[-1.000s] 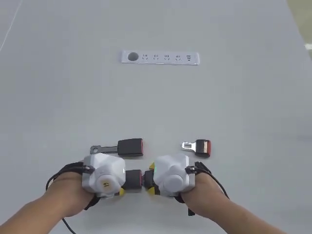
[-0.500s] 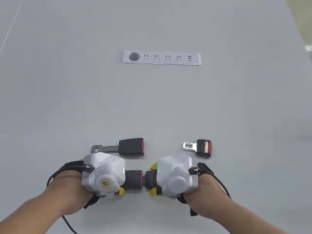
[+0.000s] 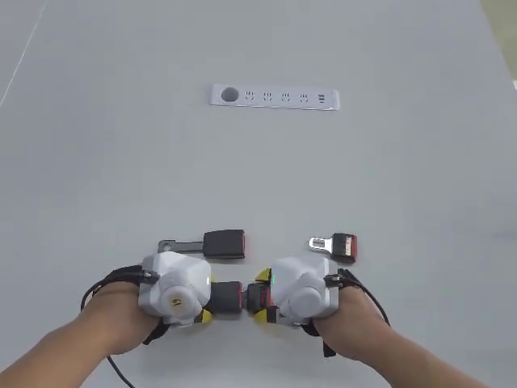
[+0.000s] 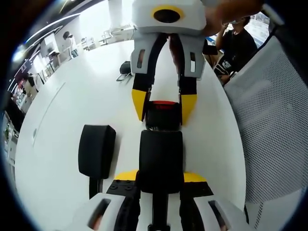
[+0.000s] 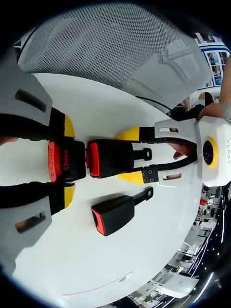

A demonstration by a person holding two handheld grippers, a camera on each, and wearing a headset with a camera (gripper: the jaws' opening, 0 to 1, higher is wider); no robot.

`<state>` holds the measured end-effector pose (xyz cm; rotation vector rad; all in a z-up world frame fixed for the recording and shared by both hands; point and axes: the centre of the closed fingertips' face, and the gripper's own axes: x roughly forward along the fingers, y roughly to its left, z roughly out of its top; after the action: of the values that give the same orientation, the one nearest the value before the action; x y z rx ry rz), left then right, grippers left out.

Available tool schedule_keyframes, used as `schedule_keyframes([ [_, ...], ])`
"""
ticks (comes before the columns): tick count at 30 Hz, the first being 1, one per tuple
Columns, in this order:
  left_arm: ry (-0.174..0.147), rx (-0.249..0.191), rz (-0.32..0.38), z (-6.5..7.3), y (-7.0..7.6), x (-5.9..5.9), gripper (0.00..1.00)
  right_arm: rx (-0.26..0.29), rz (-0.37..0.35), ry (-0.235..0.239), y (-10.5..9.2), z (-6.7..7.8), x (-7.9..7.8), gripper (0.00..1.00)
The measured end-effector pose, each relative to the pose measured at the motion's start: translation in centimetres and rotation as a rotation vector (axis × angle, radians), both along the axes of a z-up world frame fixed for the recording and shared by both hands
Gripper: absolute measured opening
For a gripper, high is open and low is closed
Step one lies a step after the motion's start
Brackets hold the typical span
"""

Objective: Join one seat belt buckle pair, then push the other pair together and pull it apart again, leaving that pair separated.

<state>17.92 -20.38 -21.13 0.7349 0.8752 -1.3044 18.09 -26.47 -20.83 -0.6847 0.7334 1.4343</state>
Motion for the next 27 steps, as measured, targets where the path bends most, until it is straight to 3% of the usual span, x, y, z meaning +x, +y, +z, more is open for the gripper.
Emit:
schedule_keyframes([
  [27,0.004,0.010,0.004,0.28,-0.19,0.05,0.31,0.006,-0.006,0.028,-0.05,0.01,0.15,0.32],
])
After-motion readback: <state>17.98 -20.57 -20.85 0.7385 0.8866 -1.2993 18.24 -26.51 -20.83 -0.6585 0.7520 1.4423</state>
